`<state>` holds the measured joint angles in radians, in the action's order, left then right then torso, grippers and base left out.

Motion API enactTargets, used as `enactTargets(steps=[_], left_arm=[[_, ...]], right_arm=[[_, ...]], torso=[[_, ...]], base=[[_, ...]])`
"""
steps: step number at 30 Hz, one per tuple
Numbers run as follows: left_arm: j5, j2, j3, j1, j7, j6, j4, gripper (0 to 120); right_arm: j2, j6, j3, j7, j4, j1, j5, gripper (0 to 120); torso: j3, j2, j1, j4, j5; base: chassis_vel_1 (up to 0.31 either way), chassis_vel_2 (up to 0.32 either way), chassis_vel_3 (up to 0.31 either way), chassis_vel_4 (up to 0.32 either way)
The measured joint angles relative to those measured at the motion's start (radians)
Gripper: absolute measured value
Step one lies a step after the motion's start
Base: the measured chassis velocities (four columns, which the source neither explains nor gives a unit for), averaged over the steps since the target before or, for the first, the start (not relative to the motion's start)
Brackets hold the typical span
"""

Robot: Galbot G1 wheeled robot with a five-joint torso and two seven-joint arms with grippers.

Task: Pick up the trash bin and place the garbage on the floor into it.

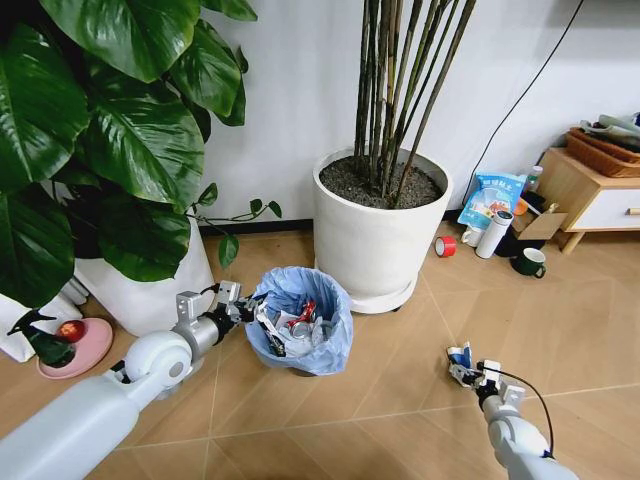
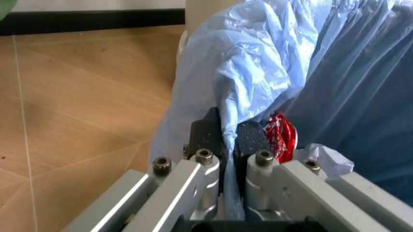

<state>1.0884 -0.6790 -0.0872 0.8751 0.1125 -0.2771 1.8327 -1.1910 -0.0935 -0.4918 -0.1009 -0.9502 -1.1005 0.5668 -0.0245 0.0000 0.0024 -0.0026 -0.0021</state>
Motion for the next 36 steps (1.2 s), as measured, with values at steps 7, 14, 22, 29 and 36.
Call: enactTargets(steps=[7,14,22,29,36], left_arm=[[0.001,0.001,-0.001,-0.001,0.000,0.001,0.002,0],[0.001,-0.002,-0.004,-0.008,-0.002,0.001,0.000,0],[0.001,-0.007,-0.008,-0.012,-0.002,0.001,-0.003,0],[0.002,-0.011,-0.011,-0.014,-0.002,0.001,-0.006,0],[0.002,0.000,-0.055,-0.037,-0.013,0.003,-0.024,0]], right_arm=[[0.007,0.004,0.001,-0.001,0.013,0.015,0.003,55],[0.020,0.017,-0.001,0.009,0.001,0.010,0.010,31],[0.030,0.027,-0.002,0.013,-0.004,0.001,0.014,1],[0.034,0.030,-0.004,0.015,-0.012,-0.005,0.019,0],[0.092,-0.104,-0.037,-0.153,-0.098,-0.057,0.028,0]], torso=[[0.000,0.000,0.000,0.0000,0.0000],[0.000,0.000,0.000,-0.0001,0.0000],[0.000,0.000,0.000,0.0000,0.0001],[0.000,0.000,0.000,0.0000,0.0003],[0.000,0.000,0.000,-0.0005,0.0000]], base=[[0.000,0.000,0.000,0.000],[0.000,0.000,0.000,0.000],[0.000,0.000,0.000,0.000],[0.000,0.000,0.000,0.000],[0.000,0.000,0.000,0.000]])
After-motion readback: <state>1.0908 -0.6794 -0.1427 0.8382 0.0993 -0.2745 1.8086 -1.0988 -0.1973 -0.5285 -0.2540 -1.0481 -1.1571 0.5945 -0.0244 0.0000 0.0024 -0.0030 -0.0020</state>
